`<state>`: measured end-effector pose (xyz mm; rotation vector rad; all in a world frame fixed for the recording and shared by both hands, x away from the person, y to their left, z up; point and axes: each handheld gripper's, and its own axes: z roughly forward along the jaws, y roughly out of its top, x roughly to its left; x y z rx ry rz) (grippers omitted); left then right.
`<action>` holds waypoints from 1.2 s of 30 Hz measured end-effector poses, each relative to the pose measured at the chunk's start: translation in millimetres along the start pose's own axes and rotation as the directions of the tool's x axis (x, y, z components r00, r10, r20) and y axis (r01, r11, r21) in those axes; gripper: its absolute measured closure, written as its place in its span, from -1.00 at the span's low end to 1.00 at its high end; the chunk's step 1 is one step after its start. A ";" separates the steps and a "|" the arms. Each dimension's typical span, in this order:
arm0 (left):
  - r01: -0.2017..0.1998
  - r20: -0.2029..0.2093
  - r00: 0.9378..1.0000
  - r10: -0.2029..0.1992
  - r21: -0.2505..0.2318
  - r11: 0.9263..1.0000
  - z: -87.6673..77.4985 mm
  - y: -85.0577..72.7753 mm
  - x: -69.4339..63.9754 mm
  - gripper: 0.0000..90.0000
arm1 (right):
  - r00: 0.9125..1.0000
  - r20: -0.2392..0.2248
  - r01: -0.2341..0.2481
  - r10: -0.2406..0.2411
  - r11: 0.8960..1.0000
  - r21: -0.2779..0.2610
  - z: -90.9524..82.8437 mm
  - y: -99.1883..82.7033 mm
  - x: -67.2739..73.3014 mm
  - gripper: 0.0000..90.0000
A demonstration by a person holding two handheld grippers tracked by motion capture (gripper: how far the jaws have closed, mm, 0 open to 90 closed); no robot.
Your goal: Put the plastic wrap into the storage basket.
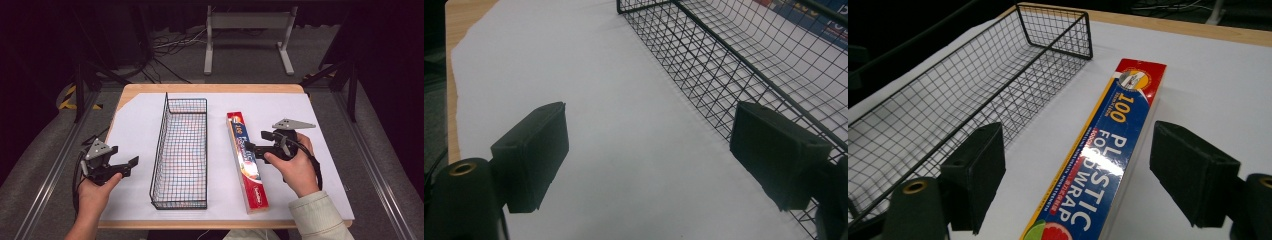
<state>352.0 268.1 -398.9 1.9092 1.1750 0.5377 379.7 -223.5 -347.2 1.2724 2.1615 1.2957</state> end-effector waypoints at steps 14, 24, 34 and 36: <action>0.001 -0.014 1.000 -0.001 0.005 1.000 1.1 -1.1 1.7 -0.63 | 0.991 0.105 -0.091 0.081 0.991 0.098 34.2 -6.1 7.6 -0.50; 0.004 0.006 1.000 -0.004 0.010 1.000 2.5 -1.3 1.6 -0.63 | 0.975 0.173 -0.179 0.142 0.960 0.216 52.1 -11.9 5.7 -0.52; 0.003 -0.004 1.000 -0.003 0.014 1.000 2.2 -1.0 1.5 -0.63 | 0.960 0.224 -0.232 0.170 0.927 0.294 62.1 -12.5 8.3 -0.53; 0.003 -0.007 1.000 -0.003 0.014 1.000 2.0 -1.0 1.5 -0.63 | 0.950 0.255 -0.259 0.179 0.911 0.322 65.0 -10.4 9.1 -0.55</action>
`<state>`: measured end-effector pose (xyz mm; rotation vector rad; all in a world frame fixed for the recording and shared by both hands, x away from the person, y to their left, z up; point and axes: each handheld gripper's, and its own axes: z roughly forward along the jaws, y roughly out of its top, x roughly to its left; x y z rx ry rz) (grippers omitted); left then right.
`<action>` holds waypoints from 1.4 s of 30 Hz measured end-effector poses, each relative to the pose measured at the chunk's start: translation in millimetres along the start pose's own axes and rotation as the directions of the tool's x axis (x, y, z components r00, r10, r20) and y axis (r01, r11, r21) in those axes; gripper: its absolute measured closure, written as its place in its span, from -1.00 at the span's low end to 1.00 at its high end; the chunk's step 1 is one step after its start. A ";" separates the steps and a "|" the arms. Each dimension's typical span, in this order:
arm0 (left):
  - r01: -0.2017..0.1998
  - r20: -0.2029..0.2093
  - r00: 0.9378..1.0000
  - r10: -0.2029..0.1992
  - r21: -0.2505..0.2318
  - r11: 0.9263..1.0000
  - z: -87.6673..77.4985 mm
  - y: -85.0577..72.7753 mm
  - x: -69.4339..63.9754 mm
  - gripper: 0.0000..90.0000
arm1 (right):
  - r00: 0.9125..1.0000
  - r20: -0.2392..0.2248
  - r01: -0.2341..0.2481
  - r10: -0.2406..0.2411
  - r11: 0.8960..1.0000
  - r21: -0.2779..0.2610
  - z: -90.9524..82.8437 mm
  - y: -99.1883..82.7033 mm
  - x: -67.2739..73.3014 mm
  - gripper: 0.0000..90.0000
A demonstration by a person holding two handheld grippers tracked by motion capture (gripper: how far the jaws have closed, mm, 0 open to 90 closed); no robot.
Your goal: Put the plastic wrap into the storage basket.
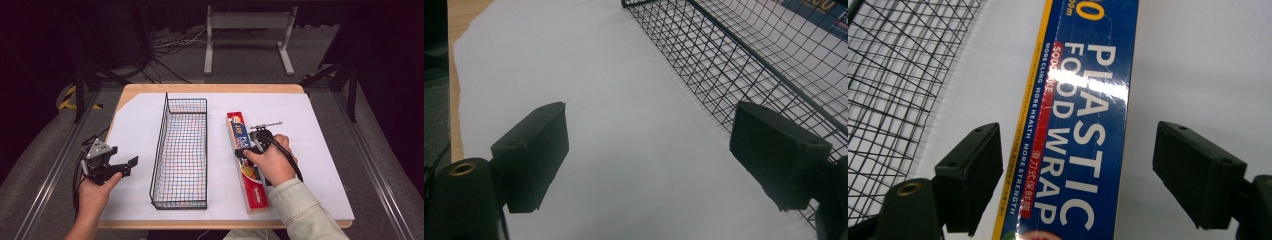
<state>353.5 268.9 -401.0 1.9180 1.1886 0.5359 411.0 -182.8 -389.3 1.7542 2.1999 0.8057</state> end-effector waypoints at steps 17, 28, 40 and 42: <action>0.007 -0.009 1.000 -0.007 -0.008 1.000 -0.1 -0.6 1.2 -0.63 | 0.998 0.062 -0.014 0.006 0.992 0.124 18.5 8.3 8.1 -0.55; 0.003 -0.002 1.000 -0.003 -0.005 1.000 1.6 -2.0 0.9 -0.63 | 0.994 0.108 -0.014 -0.008 0.979 0.202 31.9 10.6 16.4 -0.45; 0.004 -0.003 1.000 -0.004 -0.002 1.000 1.4 -2.6 2.9 -0.63 | 0.980 0.199 -0.066 0.013 0.963 0.261 40.7 14.9 23.9 -0.14; 0.006 -0.002 1.000 -0.006 -0.004 1.000 1.5 -2.5 2.5 -0.63 | 0.978 0.206 -0.070 0.014 0.961 0.268 40.2 15.7 24.9 -0.13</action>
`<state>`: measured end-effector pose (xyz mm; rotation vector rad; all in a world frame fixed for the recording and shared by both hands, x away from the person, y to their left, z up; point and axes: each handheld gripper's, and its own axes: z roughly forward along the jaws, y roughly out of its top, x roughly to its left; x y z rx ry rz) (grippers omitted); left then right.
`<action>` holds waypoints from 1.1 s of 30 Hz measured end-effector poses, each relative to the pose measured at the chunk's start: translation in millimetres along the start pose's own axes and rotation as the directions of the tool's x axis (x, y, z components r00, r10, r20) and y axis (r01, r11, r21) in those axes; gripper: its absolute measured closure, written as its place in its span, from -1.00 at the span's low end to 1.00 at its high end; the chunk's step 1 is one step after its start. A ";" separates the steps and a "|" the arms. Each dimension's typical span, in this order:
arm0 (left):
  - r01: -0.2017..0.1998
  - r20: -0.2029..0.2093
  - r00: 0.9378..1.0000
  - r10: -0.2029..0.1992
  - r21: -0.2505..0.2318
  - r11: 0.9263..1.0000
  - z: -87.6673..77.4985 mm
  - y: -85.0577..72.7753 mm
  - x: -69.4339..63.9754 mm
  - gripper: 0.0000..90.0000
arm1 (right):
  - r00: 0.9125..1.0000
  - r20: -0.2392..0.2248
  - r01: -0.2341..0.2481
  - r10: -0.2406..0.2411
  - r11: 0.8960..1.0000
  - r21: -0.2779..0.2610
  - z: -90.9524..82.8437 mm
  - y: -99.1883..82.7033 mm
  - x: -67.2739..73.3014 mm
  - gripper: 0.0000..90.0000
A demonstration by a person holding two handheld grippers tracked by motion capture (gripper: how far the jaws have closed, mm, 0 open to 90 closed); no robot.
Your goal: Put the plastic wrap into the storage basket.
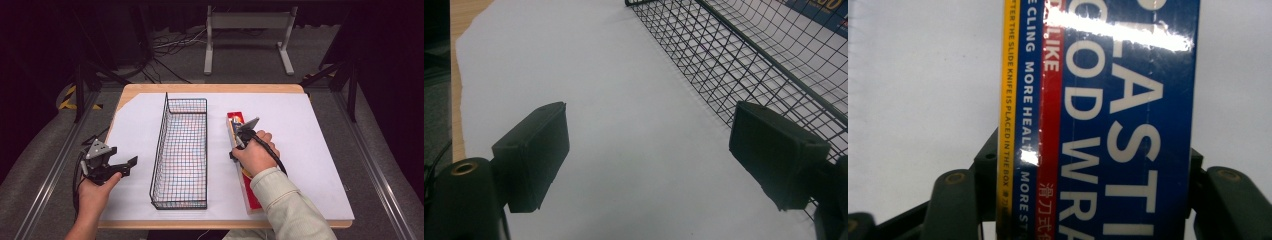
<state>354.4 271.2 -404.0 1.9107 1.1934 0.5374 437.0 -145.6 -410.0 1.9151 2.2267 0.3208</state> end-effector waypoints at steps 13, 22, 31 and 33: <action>0.007 -0.006 1.000 -0.007 -0.006 1.000 -0.2 0.1 1.2 -0.62 | 0.998 -0.025 -0.058 0.057 0.998 -0.019 -3.7 4.1 -3.2 -0.10; 0.007 -0.008 1.000 -0.007 -0.006 1.000 0.0 0.1 1.2 -0.62 | 0.997 -0.041 -0.062 0.061 0.998 -0.029 -16.1 10.4 -4.6 -0.10; 0.010 -0.014 1.000 -0.010 -0.001 1.000 0.2 0.4 1.4 -0.62 | 0.996 -0.069 -0.067 0.064 0.997 -0.040 -30.4 17.9 -2.9 -0.10; 0.014 -0.017 1.000 -0.014 0.000 1.000 -0.2 0.3 1.7 -0.61 | 0.996 -0.068 -0.061 0.058 0.997 -0.046 -35.7 20.3 -2.5 -0.10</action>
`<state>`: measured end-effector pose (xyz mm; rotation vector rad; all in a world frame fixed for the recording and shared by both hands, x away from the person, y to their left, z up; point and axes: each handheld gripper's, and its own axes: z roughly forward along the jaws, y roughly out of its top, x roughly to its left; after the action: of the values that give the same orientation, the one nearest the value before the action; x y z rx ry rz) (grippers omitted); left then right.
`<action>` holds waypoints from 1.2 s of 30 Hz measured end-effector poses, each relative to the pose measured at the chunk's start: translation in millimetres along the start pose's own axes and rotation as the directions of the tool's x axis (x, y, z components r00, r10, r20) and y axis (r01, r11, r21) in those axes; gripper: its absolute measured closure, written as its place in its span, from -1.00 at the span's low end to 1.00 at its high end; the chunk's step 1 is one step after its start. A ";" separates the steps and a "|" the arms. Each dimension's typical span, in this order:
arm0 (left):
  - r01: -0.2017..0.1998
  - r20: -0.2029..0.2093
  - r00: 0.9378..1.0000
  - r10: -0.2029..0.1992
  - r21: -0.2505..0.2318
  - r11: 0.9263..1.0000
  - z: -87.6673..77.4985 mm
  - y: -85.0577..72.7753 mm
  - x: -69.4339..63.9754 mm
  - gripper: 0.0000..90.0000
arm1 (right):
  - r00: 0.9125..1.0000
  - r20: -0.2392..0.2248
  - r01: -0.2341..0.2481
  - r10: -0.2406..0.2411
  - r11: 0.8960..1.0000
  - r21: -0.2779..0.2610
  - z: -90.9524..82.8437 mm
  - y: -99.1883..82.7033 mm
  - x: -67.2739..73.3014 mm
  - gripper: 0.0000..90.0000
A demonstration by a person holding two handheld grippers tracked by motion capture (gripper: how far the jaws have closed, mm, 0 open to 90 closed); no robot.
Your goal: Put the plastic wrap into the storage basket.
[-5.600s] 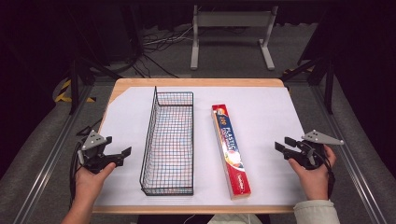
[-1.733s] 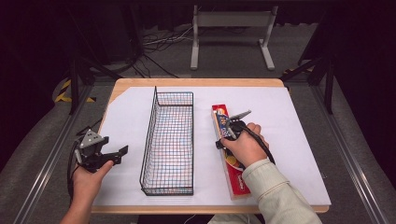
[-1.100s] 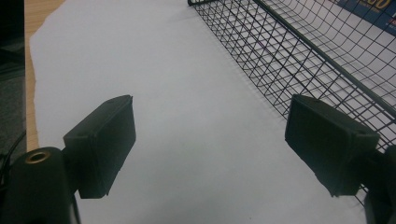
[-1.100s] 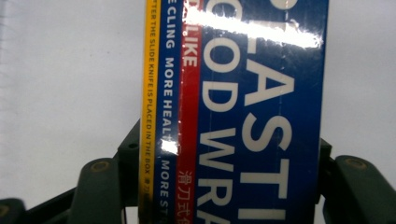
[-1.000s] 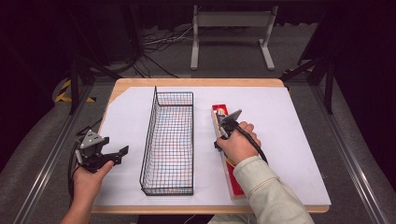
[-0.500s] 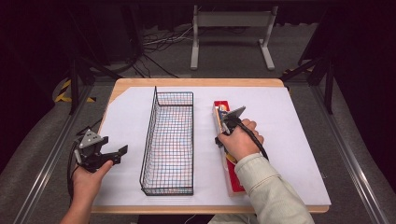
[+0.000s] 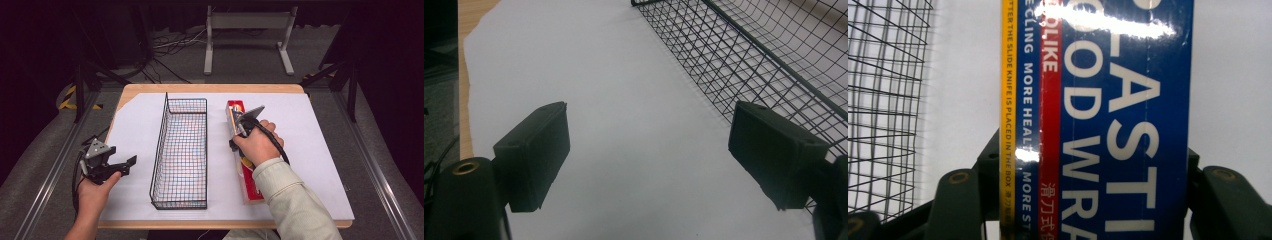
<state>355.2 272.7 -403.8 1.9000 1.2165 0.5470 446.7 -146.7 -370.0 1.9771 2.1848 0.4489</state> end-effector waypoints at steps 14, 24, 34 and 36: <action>-0.001 -0.004 1.000 0.001 -0.001 1.000 1.0 -0.1 0.1 -0.61 | 0.999 -0.011 -0.045 0.044 0.999 -0.014 -15.5 7.8 2.9 -0.11; 0.003 -0.009 1.000 -0.003 -0.007 1.000 0.8 0.2 2.2 -0.61 | 0.996 -0.047 -0.080 0.077 0.996 -0.045 -35.2 16.0 19.3 -0.11; 0.005 -0.003 1.000 -0.005 -0.012 1.000 1.2 2.2 1.9 -0.61 | 0.994 -0.079 -0.085 0.080 0.994 -0.064 -45.2 23.1 36.4 -0.11; 0.004 -0.006 1.000 -0.004 -0.014 1.000 1.1 2.7 2.1 -0.61 | 0.993 -0.085 -0.090 0.085 0.994 -0.059 -45.8 24.1 40.0 -0.11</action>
<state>358.4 273.5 -402.4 1.8856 1.2170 0.5579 450.4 -110.3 -315.7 2.0622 2.1092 0.6144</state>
